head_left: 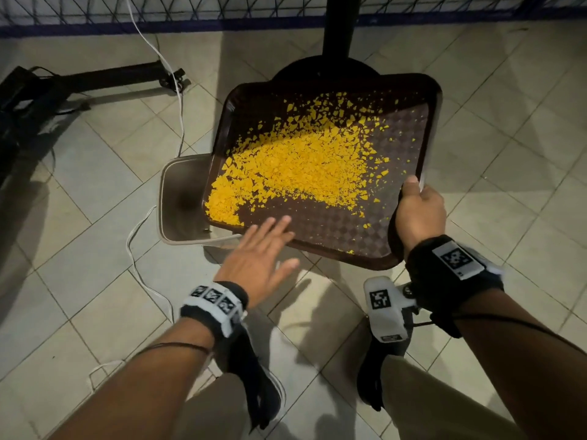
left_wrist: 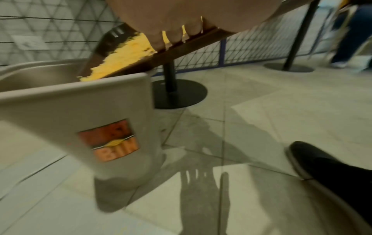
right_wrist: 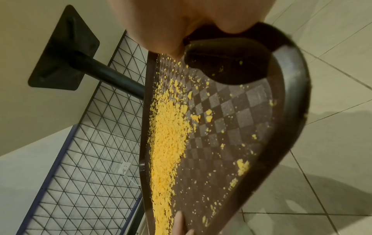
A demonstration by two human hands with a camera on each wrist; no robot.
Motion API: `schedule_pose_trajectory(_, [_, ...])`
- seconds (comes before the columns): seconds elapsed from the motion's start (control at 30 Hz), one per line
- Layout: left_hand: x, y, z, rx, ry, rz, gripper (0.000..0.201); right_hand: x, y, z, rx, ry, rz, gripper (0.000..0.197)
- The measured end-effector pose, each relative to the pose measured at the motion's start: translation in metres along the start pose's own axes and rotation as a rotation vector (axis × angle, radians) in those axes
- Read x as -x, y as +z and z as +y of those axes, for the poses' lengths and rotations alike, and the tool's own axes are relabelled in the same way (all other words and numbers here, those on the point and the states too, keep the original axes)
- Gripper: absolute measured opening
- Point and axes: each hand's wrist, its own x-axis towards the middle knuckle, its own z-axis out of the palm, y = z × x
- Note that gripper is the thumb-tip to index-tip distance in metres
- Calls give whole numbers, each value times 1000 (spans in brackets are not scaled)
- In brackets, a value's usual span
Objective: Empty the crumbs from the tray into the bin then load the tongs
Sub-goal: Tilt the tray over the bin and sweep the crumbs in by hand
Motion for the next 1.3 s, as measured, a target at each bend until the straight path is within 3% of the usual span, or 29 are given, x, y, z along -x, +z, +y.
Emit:
schedule_pose_trajectory(0.13, [5,-8,-20,61,-100,35,69,3,2,0,2,-28,6,45])
schedule_pose_trajectory(0.27, [-3,-19,48,92,156,84,68,5,2,0,-10,-38,13,46])
schedule_pose_trajectory(0.37, [-16,-15,103,-32,289,97,72,4,2,1,15,-53,17,48])
schedule_pose_trajectory(0.43, [-23,-12,115,-122,268,111,75,2,1,1,10,-60,9,47])
schedule_pose_trajectory(0.53, [-32,-9,95,3,213,135,70,0,1,3,-20,-52,0,48])
schedule_pose_trajectory(0.8, [-27,-1,-5,224,-208,94,79,1,2,6,-61,-45,-27,47])
schedule_pose_trajectory(0.87, [-27,-10,6,207,-157,134,75,1,3,6,-52,-61,-19,47])
schedule_pose_trajectory(1.0, [-36,-24,79,75,205,219,69,-1,6,9,-31,-87,-4,50])
schedule_pose_trajectory(1.07, [-47,-24,108,-41,297,193,76,-2,5,10,-32,-100,4,52])
schedule_pose_trajectory(1.17, [-62,-25,111,-4,247,223,72,-3,5,9,-43,-110,5,50])
schedule_pose_trajectory(1.3, [-69,-22,70,73,84,201,67,-4,2,11,-60,-103,6,46])
